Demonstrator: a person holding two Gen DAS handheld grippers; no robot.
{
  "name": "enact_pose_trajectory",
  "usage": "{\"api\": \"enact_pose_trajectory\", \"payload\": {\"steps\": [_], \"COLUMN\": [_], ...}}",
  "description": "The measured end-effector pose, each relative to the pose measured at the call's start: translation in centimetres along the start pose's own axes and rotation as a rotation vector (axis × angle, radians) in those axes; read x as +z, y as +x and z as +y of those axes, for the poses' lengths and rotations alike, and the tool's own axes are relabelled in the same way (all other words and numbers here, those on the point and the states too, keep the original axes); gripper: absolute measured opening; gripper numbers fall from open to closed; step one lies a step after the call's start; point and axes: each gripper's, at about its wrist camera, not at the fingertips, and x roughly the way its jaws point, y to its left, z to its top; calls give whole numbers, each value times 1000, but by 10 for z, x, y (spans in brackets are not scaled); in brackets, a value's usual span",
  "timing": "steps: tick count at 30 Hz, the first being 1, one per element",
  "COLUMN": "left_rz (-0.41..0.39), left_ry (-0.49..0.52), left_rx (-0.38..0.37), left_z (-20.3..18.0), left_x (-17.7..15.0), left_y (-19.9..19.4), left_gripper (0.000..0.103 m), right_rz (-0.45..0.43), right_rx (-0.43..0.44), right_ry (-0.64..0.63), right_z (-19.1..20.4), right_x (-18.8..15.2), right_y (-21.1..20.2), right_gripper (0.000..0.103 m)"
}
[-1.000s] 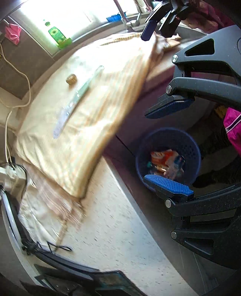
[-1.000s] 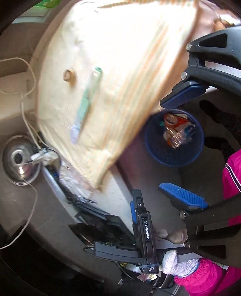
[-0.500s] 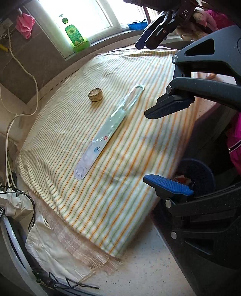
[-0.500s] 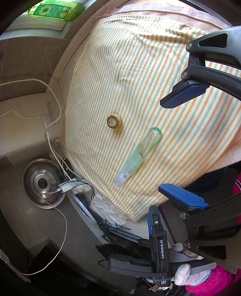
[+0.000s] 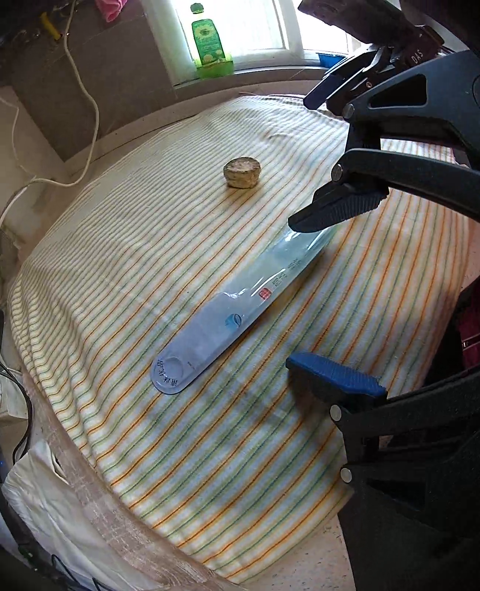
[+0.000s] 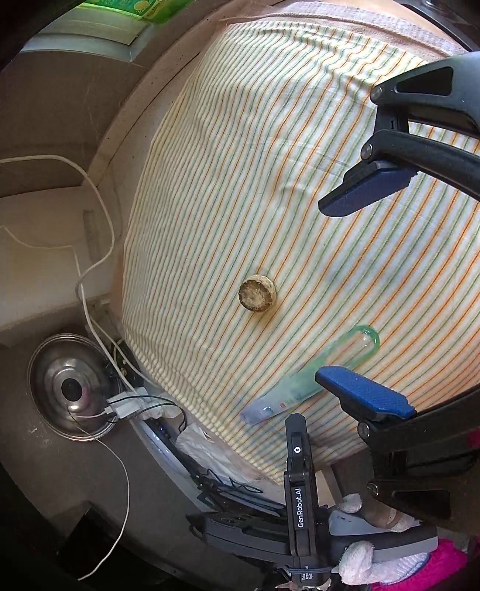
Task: Collect trash
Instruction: 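Grasp the clear toothbrush case with the left tool while the right tool grasps the round cap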
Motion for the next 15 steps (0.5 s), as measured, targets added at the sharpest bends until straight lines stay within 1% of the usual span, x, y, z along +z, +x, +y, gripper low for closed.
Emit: {"api": "enact_pose_trajectory", "payload": {"steps": [3, 6, 10, 14, 15], "left_rz": [-10, -17, -36, -65, -74], "left_ry": [-20, -13, 31, 133, 158], "left_rx": [10, 45, 136, 251, 266], "left_z": [-6, -17, -37, -58, -63], "left_x": [5, 10, 15, 14, 12], "left_y": [6, 13, 24, 38, 41], "left_gripper": [75, 78, 78, 78, 78], "right_rz": [2, 2, -1, -3, -2], "right_rx": [7, 14, 15, 17, 18], "right_ry": [4, 10, 17, 28, 29], "right_z": [-6, -13, -22, -29, -31], "right_x": [4, 7, 9, 11, 12], "right_y": [4, 6, 7, 7, 8], "right_gripper": [85, 85, 85, 85, 85]}}
